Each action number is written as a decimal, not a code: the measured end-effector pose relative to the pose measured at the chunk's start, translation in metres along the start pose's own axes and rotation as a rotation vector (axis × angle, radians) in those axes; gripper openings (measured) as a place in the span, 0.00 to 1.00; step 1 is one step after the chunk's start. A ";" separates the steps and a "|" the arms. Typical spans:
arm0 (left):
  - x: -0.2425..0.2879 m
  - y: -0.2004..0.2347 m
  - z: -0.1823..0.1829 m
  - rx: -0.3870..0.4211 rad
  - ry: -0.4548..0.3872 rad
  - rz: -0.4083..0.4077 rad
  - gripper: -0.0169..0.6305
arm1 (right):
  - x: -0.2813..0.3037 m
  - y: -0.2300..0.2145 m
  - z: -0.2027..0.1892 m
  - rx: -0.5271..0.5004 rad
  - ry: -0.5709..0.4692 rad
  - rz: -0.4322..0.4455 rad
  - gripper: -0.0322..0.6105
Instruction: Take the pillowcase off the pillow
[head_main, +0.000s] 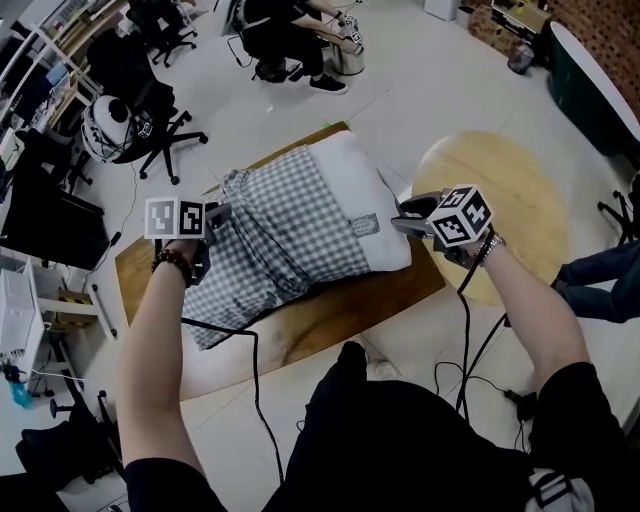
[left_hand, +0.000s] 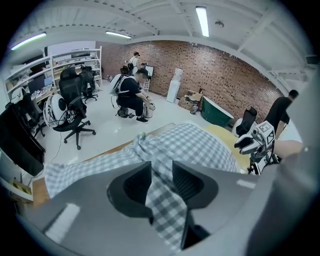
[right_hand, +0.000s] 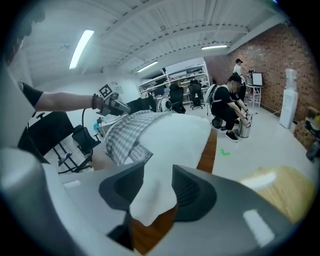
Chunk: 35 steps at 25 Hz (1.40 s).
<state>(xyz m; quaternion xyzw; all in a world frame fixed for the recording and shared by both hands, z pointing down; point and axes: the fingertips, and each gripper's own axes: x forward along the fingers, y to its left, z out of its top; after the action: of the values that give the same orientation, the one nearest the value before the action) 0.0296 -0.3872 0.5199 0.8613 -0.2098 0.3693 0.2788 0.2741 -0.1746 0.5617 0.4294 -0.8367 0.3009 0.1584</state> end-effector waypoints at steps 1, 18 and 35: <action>-0.006 -0.007 -0.007 0.007 -0.010 0.007 0.24 | 0.001 0.007 -0.004 -0.034 0.011 0.001 0.32; -0.027 -0.117 -0.133 0.046 -0.170 0.035 0.39 | 0.028 0.077 -0.058 -0.532 0.135 -0.148 0.48; 0.072 -0.069 -0.237 -0.114 -0.259 0.290 0.47 | 0.086 0.052 -0.102 -1.018 0.257 -0.426 0.54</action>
<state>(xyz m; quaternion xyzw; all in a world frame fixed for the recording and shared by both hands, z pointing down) -0.0089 -0.1959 0.6871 0.8452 -0.3862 0.2792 0.2419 0.1824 -0.1393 0.6656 0.4183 -0.7450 -0.1290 0.5033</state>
